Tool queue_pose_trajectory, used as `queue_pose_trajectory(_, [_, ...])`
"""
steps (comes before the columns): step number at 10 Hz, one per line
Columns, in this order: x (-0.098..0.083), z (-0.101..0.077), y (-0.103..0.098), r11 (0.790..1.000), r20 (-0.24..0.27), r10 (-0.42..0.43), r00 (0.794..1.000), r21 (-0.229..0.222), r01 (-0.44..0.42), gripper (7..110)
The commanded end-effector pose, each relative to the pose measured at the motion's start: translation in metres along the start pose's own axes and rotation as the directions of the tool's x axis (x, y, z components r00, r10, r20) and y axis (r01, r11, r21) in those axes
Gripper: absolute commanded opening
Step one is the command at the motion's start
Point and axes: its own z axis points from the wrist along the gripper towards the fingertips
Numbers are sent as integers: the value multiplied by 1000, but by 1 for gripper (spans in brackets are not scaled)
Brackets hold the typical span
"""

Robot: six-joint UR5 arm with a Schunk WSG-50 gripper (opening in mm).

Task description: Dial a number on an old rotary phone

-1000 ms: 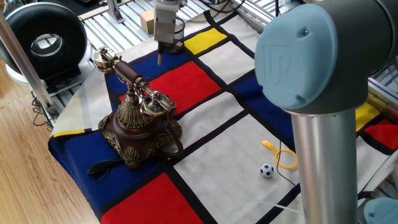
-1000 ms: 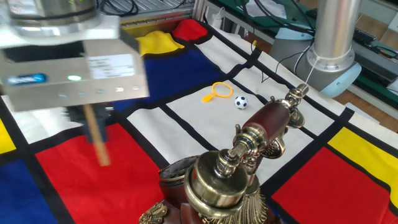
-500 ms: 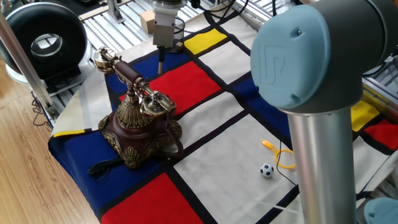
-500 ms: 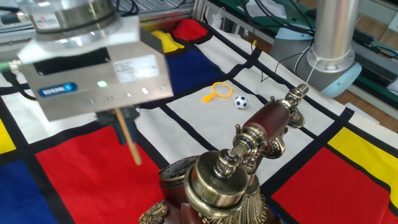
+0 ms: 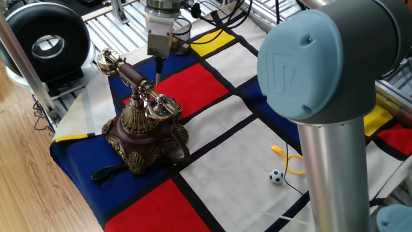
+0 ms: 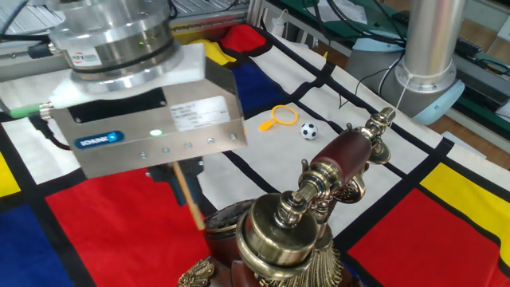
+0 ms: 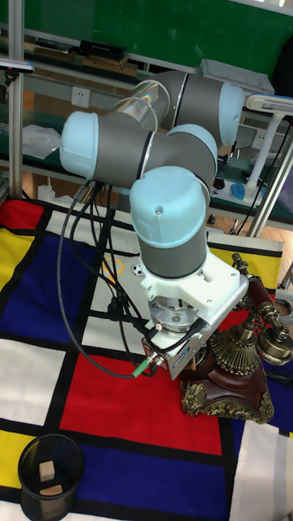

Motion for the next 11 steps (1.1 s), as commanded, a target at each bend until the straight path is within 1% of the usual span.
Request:
queue_pose_trajectory(1, [8,-5,9,998,-30,52,998,-41,-53,7])
queue_pose_trajectory(2, [13,-12,10,996,-25,49,998,-68,-51,7])
queue_pose_trajectory(3, [23,-23,19,990,-45,72,996,-119,-77,7])
queue_pose_trajectory(4, [27,-29,32,979,-59,112,992,-166,-120,7])
queue_pose_trajectory(5, [28,-31,39,967,-71,152,986,-196,-163,7])
queue_pose_trajectory(6, [28,-31,44,954,-74,175,982,-234,-187,7])
queue_pose_trajectory(7, [36,-29,42,953,-89,175,981,-236,-191,7])
queue_pose_trajectory(8, [43,-29,45,946,-111,190,975,-245,-213,7])
queue_pose_trajectory(9, [49,-29,44,940,-137,212,968,-241,-240,7])
queue_pose_trajectory(10, [46,-29,48,927,-142,248,958,-252,-278,7])
queue_pose_trajectory(11, [42,-28,47,922,-130,271,954,-250,-296,7])
